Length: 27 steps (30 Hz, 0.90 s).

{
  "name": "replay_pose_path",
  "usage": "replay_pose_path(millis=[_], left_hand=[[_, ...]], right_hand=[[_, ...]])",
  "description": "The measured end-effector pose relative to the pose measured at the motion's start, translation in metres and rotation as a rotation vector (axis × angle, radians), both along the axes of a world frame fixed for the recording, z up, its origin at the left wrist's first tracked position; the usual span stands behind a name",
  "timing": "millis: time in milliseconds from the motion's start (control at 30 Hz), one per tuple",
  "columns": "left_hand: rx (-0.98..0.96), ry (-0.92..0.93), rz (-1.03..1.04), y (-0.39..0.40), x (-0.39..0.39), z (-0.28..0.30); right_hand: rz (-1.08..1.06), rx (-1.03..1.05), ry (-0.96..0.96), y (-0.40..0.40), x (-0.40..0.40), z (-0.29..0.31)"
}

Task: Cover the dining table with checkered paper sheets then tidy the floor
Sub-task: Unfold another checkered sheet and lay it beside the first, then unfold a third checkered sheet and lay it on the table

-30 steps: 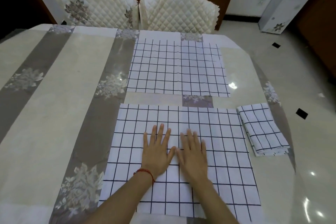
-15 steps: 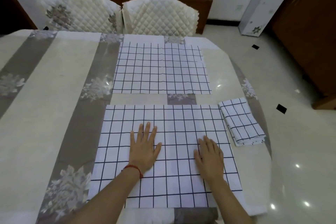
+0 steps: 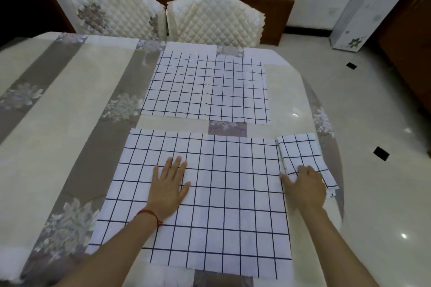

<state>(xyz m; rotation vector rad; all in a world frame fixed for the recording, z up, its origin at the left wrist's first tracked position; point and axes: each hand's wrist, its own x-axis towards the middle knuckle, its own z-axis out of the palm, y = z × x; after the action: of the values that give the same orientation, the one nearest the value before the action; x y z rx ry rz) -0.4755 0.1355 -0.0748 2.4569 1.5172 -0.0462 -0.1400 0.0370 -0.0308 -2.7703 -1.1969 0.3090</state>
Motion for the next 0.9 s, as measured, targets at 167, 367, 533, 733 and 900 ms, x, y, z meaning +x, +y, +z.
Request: replay_pose_path(millis=[167,367,533,733,900], left_hand=[[0.03,0.039,0.056,-0.007,0.007,0.012],[0.006,-0.021,0.132,-0.018,0.024,0.031],[0.058,-0.198,0.069,-0.039,0.041,0.047],[0.032,-0.557,0.112,-0.064,0.07,0.072],[-0.281,-0.848,0.334,-0.068,0.097,0.108]], right_hand=[[0.05,-0.041,-0.016,0.003,0.007,0.006],[0.04,0.037,0.014,0.005,0.013,0.011],[-0.023,0.128,0.147,-0.001,0.019,0.021],[0.212,0.349,0.234,-0.009,0.008,0.067],[0.244,0.617,0.548,-0.016,-0.026,0.125]])
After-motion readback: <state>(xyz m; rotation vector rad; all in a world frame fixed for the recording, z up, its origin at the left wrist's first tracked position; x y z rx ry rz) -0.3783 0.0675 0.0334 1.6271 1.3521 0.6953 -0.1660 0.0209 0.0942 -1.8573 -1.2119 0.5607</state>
